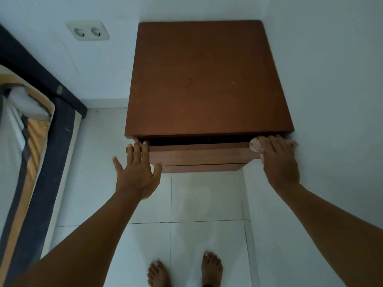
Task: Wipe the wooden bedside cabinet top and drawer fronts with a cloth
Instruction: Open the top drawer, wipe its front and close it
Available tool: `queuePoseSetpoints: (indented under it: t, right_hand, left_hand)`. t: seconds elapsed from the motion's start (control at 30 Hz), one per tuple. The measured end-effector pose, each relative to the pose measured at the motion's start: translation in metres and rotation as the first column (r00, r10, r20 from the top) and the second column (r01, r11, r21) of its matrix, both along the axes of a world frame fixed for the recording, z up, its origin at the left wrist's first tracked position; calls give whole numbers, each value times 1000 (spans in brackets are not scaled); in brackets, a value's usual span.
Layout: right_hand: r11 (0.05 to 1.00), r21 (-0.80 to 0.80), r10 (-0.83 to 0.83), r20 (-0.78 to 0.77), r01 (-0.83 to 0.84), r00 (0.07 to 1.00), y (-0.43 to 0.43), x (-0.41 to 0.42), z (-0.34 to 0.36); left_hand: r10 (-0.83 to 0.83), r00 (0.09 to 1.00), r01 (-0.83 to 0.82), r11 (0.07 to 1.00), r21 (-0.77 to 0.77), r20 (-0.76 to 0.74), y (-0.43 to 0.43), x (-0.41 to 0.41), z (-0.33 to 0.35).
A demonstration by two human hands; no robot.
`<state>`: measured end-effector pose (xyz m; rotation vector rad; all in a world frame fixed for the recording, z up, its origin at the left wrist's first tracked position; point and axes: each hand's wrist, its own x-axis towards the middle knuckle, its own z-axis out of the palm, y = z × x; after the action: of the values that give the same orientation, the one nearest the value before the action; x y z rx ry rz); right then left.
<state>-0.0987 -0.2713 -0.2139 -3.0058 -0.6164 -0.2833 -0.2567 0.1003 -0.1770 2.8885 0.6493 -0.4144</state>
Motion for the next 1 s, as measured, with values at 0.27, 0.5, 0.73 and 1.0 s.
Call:
queuePoseSetpoints:
  t: [0.27,0.5,0.73,1.0]
  right_hand:
    - [993,89,-76,14,74,997,-12,1,-3]
    - [860,462,-223,-44,218,974,62,-23,38]
    - [863,281,376,195,-419,906,249,-82,24]
    - [953,124,234,279,-276,931,204,-80,-12]
  left_hand:
    - [-45,997,45,999,-4,65,6,-6,-4]
    - [-116,985,117,993,-2,125,17,-15,-8]
    - [-105,971,109,994,-6,215,17,-19,-23]
    - [-117,923,100,993,64,368,17,-23,-47]
